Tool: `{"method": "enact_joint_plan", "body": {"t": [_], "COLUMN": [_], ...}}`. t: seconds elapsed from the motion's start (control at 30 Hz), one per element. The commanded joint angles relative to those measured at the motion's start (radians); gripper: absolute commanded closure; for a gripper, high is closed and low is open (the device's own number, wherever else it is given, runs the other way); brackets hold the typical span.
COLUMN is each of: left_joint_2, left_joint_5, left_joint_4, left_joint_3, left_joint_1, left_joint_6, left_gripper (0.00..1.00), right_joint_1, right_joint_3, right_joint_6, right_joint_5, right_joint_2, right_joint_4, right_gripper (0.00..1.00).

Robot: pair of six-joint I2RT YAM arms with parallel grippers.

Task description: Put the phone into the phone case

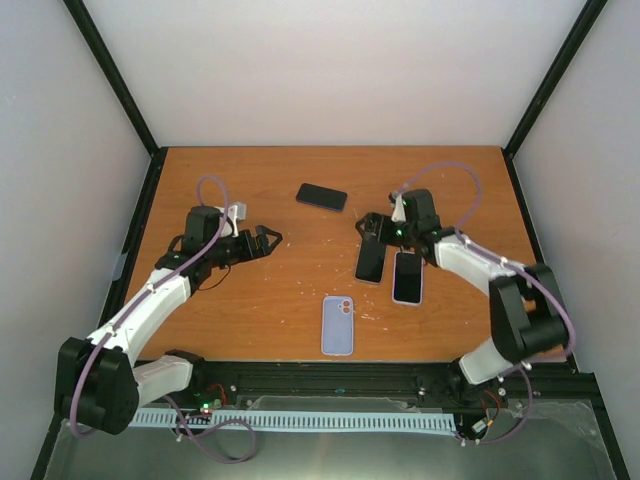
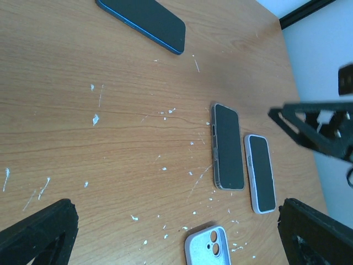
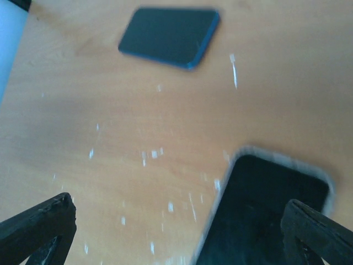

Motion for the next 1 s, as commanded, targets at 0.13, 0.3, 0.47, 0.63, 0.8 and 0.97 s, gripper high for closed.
{"method": "enact_joint_plan", "body": {"t": [0.13,0.3,0.47,0.63,0.8,0.97], "left_joint_2": [0.006,0.026,0.027,0.022,0.034,0.039], "left_joint_5": [0.026,0.075,0.084,0.102,0.091,0.082], "left_joint_4": [0.064,0.094,0.135,0.155,0.159,0.146], "left_joint_3": [-0.015,-0.067,-0.095,-0.119,-0.121,-0.101], "left_joint_1": [0.008,0.008,0.008,0.008,0.008,0.008], "left_joint_6": [-0.030,-0.045,-0.042,-0.054,-0.054,-0.059], "left_gripper": [0.00,0.00,0.01,0.00,0.01,0.01], "right_joint_1": [0.005,0.005,0.005,0.005,0.015,0.046], "right_joint_3": [0.390,0.680,0.970,1.161,1.337,1.393], "right_joint_6": [-0.152,-0.205,-0.252,-0.258,-0.214,-0.165], "right_joint_5": [0.011,-0.026,-0.029,-0.099,-0.154,-0.161], "right_joint_2": [0.389,0.633,0.842,0.974,1.120,1.183], "right_joint_4": [0.047,-0.067,-0.214,-0.240,-0.298,-0.279], "right_gripper": [0.02,0.02,0.03,0.02,0.02,0.04]}}
